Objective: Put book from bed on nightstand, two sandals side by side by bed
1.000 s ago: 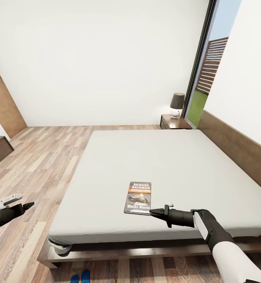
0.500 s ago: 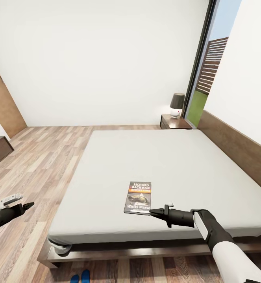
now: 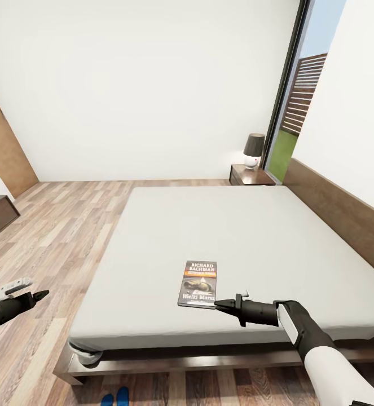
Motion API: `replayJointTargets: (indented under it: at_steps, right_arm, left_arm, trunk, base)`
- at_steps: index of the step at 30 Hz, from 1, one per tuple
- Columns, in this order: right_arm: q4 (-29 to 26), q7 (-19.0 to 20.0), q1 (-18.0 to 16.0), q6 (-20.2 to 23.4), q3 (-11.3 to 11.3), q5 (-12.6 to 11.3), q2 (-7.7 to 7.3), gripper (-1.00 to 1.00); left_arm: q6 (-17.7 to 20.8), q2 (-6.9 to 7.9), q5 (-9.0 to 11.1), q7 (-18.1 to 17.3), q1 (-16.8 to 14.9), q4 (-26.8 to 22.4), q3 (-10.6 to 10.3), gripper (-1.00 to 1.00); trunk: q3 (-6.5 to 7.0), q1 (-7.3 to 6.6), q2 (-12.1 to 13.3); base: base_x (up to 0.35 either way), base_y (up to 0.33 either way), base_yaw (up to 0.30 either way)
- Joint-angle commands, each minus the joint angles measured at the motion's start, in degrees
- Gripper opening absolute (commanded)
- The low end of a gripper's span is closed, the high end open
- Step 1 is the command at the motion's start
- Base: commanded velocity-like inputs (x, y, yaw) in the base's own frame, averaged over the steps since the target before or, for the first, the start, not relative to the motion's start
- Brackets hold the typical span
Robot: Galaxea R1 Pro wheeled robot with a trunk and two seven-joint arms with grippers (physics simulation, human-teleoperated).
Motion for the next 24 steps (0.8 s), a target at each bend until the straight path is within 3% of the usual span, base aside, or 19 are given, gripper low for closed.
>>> replayJointTargets:
  at_steps: [1, 24]
  right_arm:
    - [0.00, 0.21, -0.05, 0.22, -0.12, 0.08, 0.01, -1.00]
    - [-0.14, -0.24, 0.10, -3.06, -0.89, -0.20, -0.07, -1.00]
  left_arm:
    - [0.36, -0.01, 0.06, -0.20, -0.05, -0.02, 0.12, 1.00]
    - [0.29, -0.04, 0.06, -0.40, -0.05, -0.03, 0.12, 1.00]
  trunk:
    - [-0.12, 0.03, -0.12]
    - [-0.12, 0.03, -0.12]
  base:
    - [0.000, 0.000, 0.000]
    - [0.000, 0.000, 0.000]
